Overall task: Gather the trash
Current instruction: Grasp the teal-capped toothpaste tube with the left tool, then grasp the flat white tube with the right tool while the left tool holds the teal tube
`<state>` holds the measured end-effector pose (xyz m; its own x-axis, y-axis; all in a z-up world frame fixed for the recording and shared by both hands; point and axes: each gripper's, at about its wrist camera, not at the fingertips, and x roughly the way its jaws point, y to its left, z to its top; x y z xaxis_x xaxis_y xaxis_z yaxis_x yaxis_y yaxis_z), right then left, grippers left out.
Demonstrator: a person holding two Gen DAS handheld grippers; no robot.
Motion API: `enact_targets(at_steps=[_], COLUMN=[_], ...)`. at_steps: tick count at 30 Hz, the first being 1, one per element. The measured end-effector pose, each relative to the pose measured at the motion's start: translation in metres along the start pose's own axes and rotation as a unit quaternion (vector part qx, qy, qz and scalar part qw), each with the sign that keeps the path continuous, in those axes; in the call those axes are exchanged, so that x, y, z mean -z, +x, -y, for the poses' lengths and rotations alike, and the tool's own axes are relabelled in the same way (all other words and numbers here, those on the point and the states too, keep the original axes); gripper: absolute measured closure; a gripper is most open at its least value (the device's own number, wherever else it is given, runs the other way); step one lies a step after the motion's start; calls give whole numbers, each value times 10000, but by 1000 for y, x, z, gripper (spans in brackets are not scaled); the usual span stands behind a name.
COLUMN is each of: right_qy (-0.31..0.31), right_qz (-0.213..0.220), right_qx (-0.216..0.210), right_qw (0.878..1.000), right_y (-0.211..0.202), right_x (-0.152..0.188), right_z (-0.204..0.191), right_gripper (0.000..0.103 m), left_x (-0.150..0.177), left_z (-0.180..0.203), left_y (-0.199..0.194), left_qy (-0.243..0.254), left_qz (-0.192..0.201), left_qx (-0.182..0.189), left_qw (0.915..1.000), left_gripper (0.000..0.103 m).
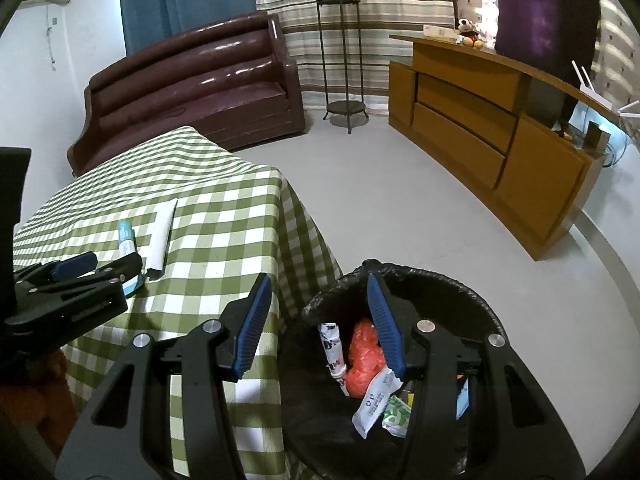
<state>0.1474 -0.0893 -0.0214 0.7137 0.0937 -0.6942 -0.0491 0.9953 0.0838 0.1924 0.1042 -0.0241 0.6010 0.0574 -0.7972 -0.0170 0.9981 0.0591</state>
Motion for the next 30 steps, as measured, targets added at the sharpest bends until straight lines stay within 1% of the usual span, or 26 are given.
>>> enact_targets(at_steps=[9,13,16,18,19,21,22,24,30], right_qy=[-23,-53,-60,-71,-81,-105,-116,-138,-213], right_qz=[-19,-34,-35,-29,-28,-29,-28,-31,-35], right_qx=[-7,8,10,12,12,10,10,8,-10], right_qw=[10000,10000,10000,10000,10000,9999,9999,9999,9998], right_y=[2,3,3,3,3,2,2,1,0], right_x=[1,2,2,2,2,2,3,3,1], right_z=[-2,-4,-6,-6,-7,-10,-13,-15,-26], right_gripper=[54,54,54,54,54,54,54,54,54], left_x=[5,7,3,3,3,4,4,5,8], left_z=[-22,-22,-21,-22,-23,-22,-22,-22,-25], left_y=[3,4,8,7,6,5,4,4,2], left_qy=[-120,-7,25,55,79,139,171,219,343], left_qz=[-58,-26,-28,-5,6,36,49,71,101], left_qx=[87,105,187,208,215,216,221,200,259], left_qw=[9999,9999,9998,9998,9997,9997,9996,9995,9990], left_gripper=[38,39,45,55,56,65,68,81,83])
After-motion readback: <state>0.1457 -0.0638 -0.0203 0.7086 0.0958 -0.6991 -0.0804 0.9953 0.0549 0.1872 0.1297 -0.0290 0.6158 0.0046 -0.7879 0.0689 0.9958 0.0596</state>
